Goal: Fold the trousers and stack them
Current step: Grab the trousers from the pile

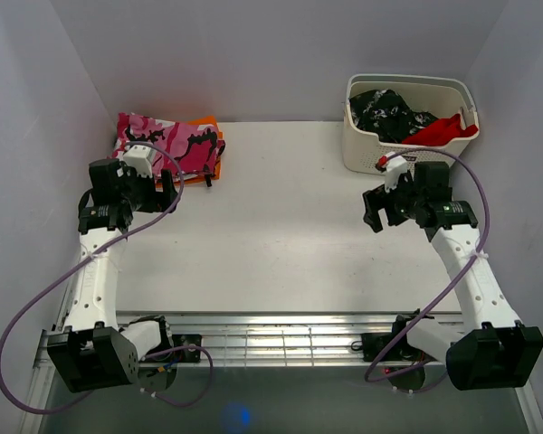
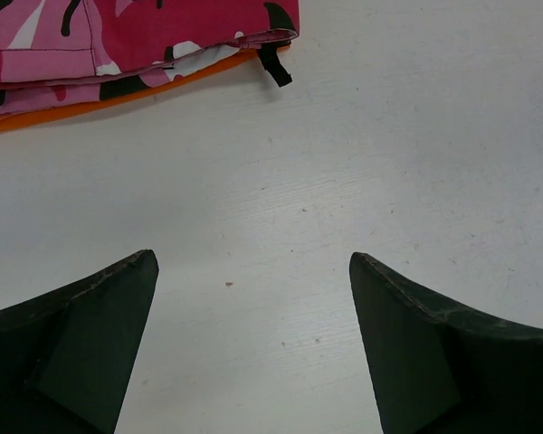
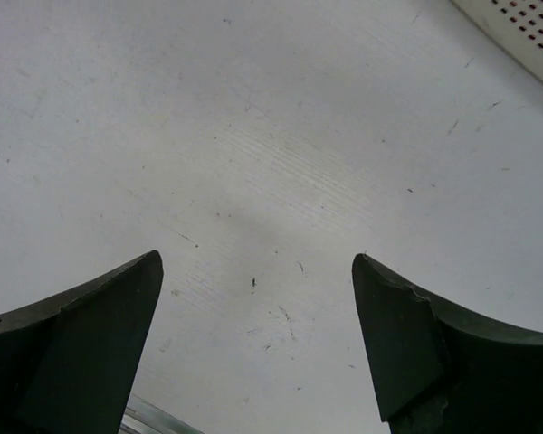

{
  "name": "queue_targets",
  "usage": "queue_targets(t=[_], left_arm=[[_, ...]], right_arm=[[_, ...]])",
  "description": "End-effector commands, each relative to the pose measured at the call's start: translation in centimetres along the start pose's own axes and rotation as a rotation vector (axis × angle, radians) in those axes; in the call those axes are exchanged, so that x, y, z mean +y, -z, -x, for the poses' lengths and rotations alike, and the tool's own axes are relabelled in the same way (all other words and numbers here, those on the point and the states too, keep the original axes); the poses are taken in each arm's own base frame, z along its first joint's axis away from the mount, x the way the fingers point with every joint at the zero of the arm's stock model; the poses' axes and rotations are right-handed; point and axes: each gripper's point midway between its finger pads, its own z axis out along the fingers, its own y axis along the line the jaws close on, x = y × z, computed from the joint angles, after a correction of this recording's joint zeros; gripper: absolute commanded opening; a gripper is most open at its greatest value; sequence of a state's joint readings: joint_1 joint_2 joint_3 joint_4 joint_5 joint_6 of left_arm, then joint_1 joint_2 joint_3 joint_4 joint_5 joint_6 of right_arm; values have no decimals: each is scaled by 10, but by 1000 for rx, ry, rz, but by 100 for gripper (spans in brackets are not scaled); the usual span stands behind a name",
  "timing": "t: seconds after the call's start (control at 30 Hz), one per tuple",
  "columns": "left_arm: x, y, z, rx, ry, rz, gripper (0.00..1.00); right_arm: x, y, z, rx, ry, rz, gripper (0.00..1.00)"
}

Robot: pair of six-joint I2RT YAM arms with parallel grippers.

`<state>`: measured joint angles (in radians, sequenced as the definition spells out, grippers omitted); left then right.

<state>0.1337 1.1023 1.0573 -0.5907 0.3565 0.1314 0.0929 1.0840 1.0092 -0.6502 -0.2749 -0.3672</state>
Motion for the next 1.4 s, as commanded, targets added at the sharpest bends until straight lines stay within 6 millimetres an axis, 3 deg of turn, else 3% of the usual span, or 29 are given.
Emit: queue_targets(t=[0.0, 0.07, 0.1, 0.17, 0.2, 0.23, 0.3, 0.33, 0.43, 0.53, 0.63, 0.7, 0.73, 0.87, 1.0, 1.3, 1.37], left_arm=[[3, 8, 25, -53, -19, 20, 98], [-3, 12, 41, -83, -25, -15, 98], [-7, 14, 48, -101, -27, -32, 98], [-17, 18, 63, -145, -28, -80, 98], [-19, 21, 71, -167, -24, -89, 98], [-21, 22, 76, -178, -15, -97, 98], [-28, 24, 84, -199, 17, -137, 98], [-30, 23, 85, -201, 30, -146, 98], [-36, 21, 88, -208, 76, -181, 98], [-38, 19, 88, -207, 69, -202, 98], [-35, 17, 85, -198, 71, -186, 98], [-34, 17, 81, -194, 72, -172, 98], [-33, 17, 79, -191, 71, -170, 98], [-33, 13, 65, -172, 73, -169, 98], [-31, 8, 57, -155, 89, -163, 98], [-25, 0, 44, -106, 111, -135, 98], [-23, -2, 44, -95, 115, -130, 98]], right_arm=[[-27, 14, 57, -98, -5, -99, 90], [-44, 7, 76, -92, -9, -131, 90], [-54, 22, 111, -159, 11, -167, 90], [-74, 11, 132, -150, 3, -190, 90], [-84, 29, 171, -229, 26, -227, 90], [-100, 14, 176, -204, 4, -239, 90], [-117, 12, 198, -225, -8, -260, 90], [-138, 9, 220, -254, -15, -297, 90], [-174, -3, 249, -293, -34, -361, 90], [-202, -22, 256, -297, -46, -433, 90], [-251, -18, 235, -276, -119, -561, 90], [-268, -23, 215, -245, -172, -600, 90], [-285, -16, 204, -238, -197, -656, 90], [-316, -19, 162, -160, -271, -728, 90], [-335, -44, 127, -93, -299, -704, 90], [-337, -104, 96, -61, -317, -538, 90], [-335, -115, 86, -41, -329, -512, 95]])
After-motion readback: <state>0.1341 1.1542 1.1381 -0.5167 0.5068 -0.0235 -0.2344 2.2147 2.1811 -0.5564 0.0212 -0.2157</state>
